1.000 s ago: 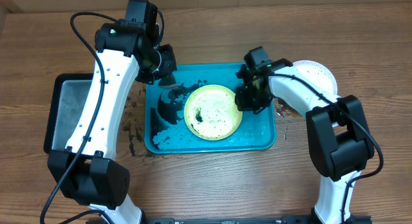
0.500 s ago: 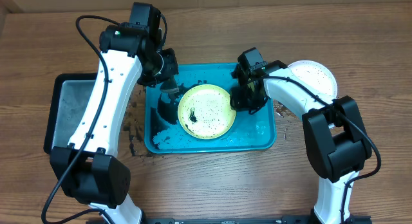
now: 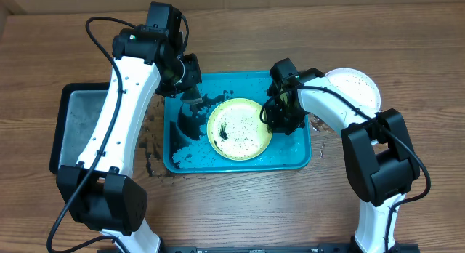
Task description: Clean dirty plates on tray and stack at the side
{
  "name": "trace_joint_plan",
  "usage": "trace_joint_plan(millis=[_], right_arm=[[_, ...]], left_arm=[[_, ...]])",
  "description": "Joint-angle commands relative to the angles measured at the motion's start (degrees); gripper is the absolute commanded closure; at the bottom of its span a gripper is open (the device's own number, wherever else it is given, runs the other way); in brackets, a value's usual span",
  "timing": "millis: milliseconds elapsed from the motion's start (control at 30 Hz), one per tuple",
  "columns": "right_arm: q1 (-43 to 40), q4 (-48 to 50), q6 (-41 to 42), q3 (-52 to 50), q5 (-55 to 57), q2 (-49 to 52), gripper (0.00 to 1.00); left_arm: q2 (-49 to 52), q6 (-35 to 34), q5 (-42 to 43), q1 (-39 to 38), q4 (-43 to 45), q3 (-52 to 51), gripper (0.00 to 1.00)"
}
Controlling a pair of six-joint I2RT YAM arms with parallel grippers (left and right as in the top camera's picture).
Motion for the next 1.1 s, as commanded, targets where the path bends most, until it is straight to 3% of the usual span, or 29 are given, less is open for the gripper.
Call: trace_joint_plan(millis=[0, 100, 233, 1067], right_arm=[[-0.4, 0.0, 1.3, -0.3, 3.5, 0.3, 0.78], [-0.4, 0.0, 1.3, -0.3, 3.2, 0.3, 0.78], [-0.4, -1.1, 1.2, -0.3, 3.0, 0.3, 0.7], [-0.4, 0.6, 1.3, -0.3, 7.2, 0.3, 0.71]], left_arm=[[0.5, 1.3, 0.7, -0.5, 0.1, -0.4, 0.96], [0.5, 1.4, 0.7, -0.5, 0.1, -0.4, 0.96], [0.5, 1.3, 0.7, -0.5, 0.3, -0.4, 0.96], [0.5, 1.3, 0.6, -4.6, 2.1, -3.5, 0.96]])
